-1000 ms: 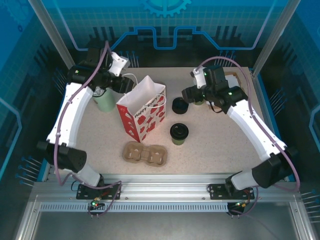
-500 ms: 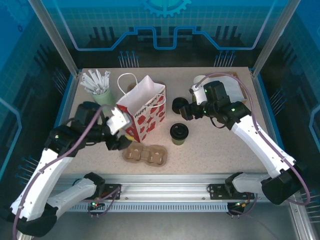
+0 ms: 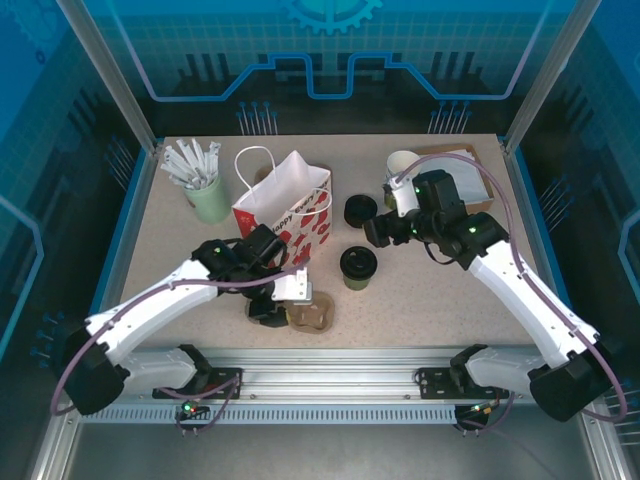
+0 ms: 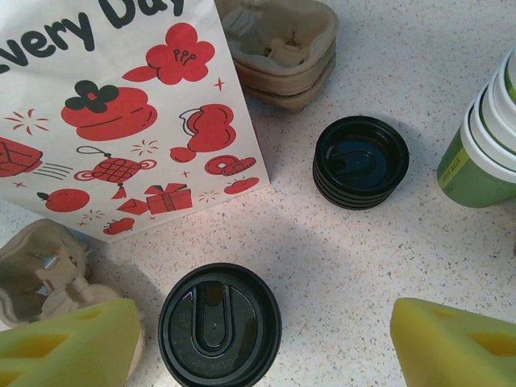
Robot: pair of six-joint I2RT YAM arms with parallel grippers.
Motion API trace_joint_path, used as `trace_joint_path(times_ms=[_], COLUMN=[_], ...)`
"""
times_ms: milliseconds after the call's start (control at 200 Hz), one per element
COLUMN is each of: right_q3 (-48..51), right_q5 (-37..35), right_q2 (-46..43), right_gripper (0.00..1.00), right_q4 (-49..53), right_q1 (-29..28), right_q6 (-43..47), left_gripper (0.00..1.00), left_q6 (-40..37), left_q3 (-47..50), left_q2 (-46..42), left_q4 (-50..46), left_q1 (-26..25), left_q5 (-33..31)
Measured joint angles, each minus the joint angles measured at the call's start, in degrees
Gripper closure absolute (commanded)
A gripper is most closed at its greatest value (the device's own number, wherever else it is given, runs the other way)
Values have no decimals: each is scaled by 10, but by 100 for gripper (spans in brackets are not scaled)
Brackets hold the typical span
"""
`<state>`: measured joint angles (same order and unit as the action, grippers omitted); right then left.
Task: Pack the takeout coffee
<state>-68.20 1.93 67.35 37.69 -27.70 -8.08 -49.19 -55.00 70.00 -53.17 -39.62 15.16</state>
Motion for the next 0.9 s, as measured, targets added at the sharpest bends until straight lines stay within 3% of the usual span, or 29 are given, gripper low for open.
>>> trace_joint_path(times_ms=[440,900], right_q3=[29,37], right_q5=[1,3], right_q2=[-15,-18], right_gripper=[17,17], right_q4=[-3,-5], right_q1=[11,16], right_q6=[2,2], left_gripper=[49,55], left_q6=[-53,-70], left_q3=[19,32], left_q2=[137,144], left_q4=[89,107], left_q1=[-12,-16], left_q5=[-80,-96])
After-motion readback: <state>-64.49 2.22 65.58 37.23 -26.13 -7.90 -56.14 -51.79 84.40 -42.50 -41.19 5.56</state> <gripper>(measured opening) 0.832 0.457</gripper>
